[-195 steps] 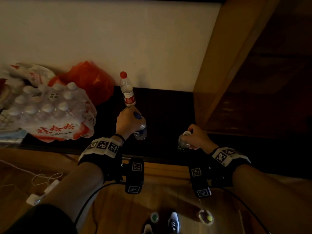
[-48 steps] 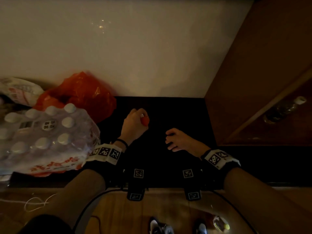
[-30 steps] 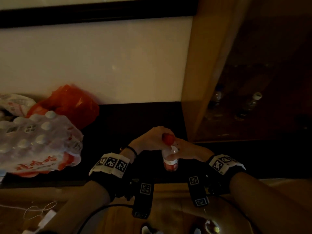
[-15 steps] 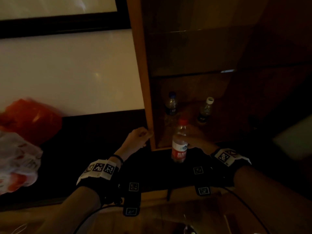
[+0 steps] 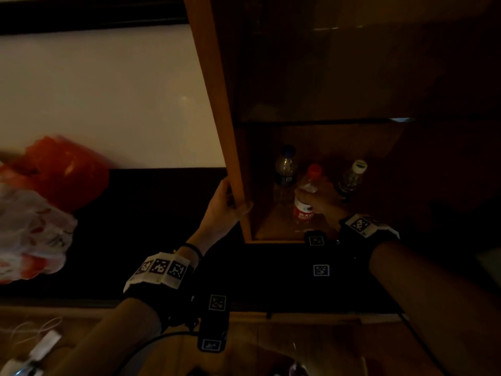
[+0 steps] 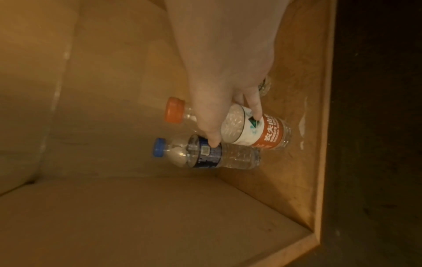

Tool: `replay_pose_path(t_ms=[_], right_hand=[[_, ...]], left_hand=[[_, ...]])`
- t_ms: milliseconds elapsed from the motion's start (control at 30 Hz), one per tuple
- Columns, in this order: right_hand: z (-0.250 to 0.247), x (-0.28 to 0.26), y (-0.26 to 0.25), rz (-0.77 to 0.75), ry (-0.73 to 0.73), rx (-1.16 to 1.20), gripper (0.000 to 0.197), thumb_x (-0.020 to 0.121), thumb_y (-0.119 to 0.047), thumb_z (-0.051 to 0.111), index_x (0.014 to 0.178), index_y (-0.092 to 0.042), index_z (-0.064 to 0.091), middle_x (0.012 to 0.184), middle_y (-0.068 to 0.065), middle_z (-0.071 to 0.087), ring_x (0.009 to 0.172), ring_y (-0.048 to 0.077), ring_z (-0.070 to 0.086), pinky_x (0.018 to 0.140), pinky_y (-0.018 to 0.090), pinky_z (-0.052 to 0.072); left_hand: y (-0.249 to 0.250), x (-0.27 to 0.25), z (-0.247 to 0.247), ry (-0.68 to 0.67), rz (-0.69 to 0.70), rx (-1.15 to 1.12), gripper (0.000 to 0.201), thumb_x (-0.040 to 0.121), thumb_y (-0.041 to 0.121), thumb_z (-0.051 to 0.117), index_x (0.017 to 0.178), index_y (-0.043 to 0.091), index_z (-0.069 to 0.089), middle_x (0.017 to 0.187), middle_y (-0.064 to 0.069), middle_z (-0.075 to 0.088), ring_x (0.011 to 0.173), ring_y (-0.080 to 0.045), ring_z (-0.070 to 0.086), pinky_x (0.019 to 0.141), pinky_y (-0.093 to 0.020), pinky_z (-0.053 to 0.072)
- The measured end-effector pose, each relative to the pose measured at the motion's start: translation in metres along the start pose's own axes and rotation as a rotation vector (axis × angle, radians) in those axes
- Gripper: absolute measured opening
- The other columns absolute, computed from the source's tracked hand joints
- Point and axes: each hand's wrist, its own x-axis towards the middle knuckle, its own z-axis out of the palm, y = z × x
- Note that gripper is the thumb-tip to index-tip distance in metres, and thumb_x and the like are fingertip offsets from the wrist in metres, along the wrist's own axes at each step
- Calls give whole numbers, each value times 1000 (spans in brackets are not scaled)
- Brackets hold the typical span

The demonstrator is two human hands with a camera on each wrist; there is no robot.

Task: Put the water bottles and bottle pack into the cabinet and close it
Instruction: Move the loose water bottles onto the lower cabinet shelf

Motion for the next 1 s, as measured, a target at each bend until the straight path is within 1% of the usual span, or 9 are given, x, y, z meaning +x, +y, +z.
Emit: replay_pose_path(t_ms=[167,267,367,433,533,633,700,900,1000], right_hand=[[5,1,-2,2,-7,-14,61,81,-24,71,134,-12,43,135,13,52,125,32,49,105,49,41],[2,0,1,-2,6,-68,66,82,-26,70,138,-10,39,138,13,49,127,32,48,105,42,42],[0,-7,5,40,-90,2,58,87,-20,66,138,-18,37,115,-1,54,108,18,54,83,27,46],[5,-15,8,90,-121,81,51,89,-16,62,136,-15,41,107,-2,56,104,20,54,75,21,48],[14,-31,13,171,-79,108,55,92,-16,58,141,-6,36,139,13,48,127,31,48,95,34,45],[21,-46,33,174,-83,91,59,92,-23,59,144,-8,34,145,13,43,130,34,46,90,35,43],[27,-63,45,127,-8,-24,56,92,-28,57,142,-11,38,146,11,42,133,33,42,105,40,39],[57,-132,87,143,183,-70,19,93,-24,46,101,-27,62,97,-1,63,94,25,64,82,39,54],[82,-179,106,132,121,7,15,96,-11,46,99,-19,59,81,-6,59,76,13,61,81,34,55]], left_hand=[[-1,0,2,32,9,45,50,87,14,65,122,40,40,104,16,60,84,8,64,67,-16,54],[1,-3,4,47,10,41,48,83,16,65,110,50,44,106,9,63,95,-7,66,82,-35,58],[2,-6,3,7,16,44,58,81,13,67,112,56,44,111,7,64,104,-16,65,92,-46,54],[1,-11,4,-40,18,-18,65,83,1,67,129,41,41,109,11,62,100,-7,64,90,-32,56],[-5,-26,5,-15,120,120,70,85,10,69,142,29,31,125,12,51,112,10,50,93,-16,45],[-34,-42,-4,102,42,360,80,83,39,69,148,37,21,147,3,31,136,-13,31,106,-36,35],[-56,-58,-12,101,-52,336,67,86,35,65,143,38,31,140,5,36,131,-16,37,103,-36,39],[-110,-124,-44,-31,-116,256,13,97,24,50,108,29,56,87,11,58,78,-6,59,75,-31,48],[-145,-166,-59,-143,-156,264,14,99,20,49,109,27,56,93,9,59,87,-10,60,79,-30,49]])
